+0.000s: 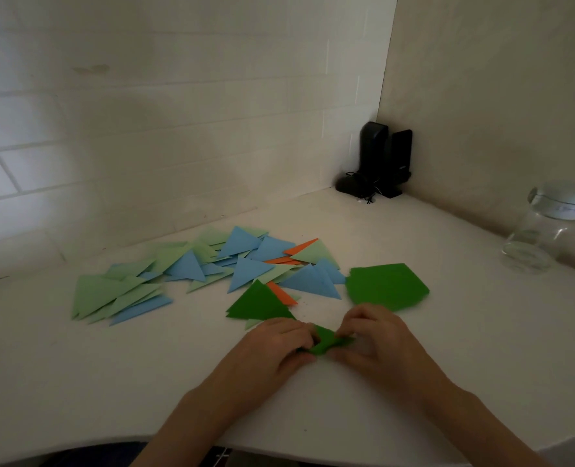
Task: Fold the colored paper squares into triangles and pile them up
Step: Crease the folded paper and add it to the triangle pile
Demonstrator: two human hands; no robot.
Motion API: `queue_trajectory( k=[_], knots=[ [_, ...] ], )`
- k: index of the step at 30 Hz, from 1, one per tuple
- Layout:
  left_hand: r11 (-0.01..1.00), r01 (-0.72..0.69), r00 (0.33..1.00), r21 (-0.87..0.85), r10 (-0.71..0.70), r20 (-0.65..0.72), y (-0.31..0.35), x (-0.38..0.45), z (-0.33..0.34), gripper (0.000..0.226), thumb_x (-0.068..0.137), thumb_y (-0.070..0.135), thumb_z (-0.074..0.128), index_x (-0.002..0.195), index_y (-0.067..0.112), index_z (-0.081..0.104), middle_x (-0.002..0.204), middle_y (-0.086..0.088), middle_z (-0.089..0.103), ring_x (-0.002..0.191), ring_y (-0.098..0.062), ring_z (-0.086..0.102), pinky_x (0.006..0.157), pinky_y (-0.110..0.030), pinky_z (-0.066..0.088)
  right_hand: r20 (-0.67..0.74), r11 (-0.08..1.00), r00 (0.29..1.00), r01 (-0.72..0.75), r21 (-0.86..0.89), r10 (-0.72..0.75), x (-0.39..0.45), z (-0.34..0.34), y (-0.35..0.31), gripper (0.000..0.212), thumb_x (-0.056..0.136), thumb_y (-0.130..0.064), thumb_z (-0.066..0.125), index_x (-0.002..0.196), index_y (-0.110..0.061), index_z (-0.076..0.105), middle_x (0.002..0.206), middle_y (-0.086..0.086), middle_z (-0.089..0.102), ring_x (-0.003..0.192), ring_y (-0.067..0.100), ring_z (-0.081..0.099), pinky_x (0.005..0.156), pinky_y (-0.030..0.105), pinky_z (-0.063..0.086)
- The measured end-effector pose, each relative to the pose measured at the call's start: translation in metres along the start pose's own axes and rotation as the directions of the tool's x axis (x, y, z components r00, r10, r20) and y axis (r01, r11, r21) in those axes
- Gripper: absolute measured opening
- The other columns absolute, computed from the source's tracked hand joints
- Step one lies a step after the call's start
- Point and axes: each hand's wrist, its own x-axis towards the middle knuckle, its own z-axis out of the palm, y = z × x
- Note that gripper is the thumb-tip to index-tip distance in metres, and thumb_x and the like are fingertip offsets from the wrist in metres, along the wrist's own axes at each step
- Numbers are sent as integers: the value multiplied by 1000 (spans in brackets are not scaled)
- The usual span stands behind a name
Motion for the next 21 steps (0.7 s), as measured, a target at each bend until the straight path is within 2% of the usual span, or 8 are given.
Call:
queue_trajectory(
  k=[3, 5, 8, 12, 17, 21],
  knots=[
    [998, 13, 997, 54, -8, -75, -3, 0, 2, 17, 91, 39, 53, 88, 24, 61, 104, 12, 64, 106, -4, 51, 94, -20, 35, -12, 996, 996, -84, 20, 84, -3, 4, -1, 34, 75, -56, 58, 77, -24, 68, 79, -16, 57, 72, 2, 53, 66, 23, 46],
    [993, 103, 984, 65, -92, -151, -1, 0, 4, 20, 88, 43, 54, 84, 25, 60, 97, 14, 58, 100, -5, 48, 86, -25, 40, -39, 990, 990, -135, 36, 137, -6, 5, -1, 23, 76, -46, 69, 73, -23, 66, 75, -13, 56, 68, 4, 53, 64, 21, 44],
    [968, 251, 936, 27, -236, -263, 6, 0, 8, 23, 82, 46, 55, 80, 24, 62, 90, 12, 53, 94, -6, 43, 80, -25, 42, -50, 984, 982, -181, 6, 181, -8, 6, -5, 19, 76, -40, 73, 68, -27, 61, 73, -12, 55, 67, 4, 52, 61, 16, 40],
    [936, 338, 894, 101, -286, -344, 14, 3, 18, 26, 81, 46, 48, 73, 24, 60, 83, 9, 49, 84, -11, 44, 70, -28, 43, -116, 976, 972, -211, -54, 204, -6, 13, -10, 29, 74, -42, 73, 62, -33, 49, 67, -14, 47, 61, 3, 45, 57, 25, 40],
    [875, 437, 864, 207, -345, -366, 20, 11, 19, 38, 75, 59, 45, 65, 26, 59, 76, 8, 46, 78, -15, 44, 64, -29, 42, -157, 965, 965, -231, -122, 211, -4, 17, -13, 35, 69, -50, 74, 61, -34, 44, 63, -15, 42, 59, 3, 42, 54, 22, 32],
    [870, 454, 870, 194, -385, -306, 18, 11, 19, 32, 76, 57, 56, 70, 27, 61, 81, 10, 43, 85, -13, 40, 72, -27, 38, -121, 959, 961, -263, -108, 250, -3, 14, -13, 35, 68, -52, 72, 61, -33, 45, 65, -13, 45, 61, 5, 44, 57, 22, 33]
  ],
)
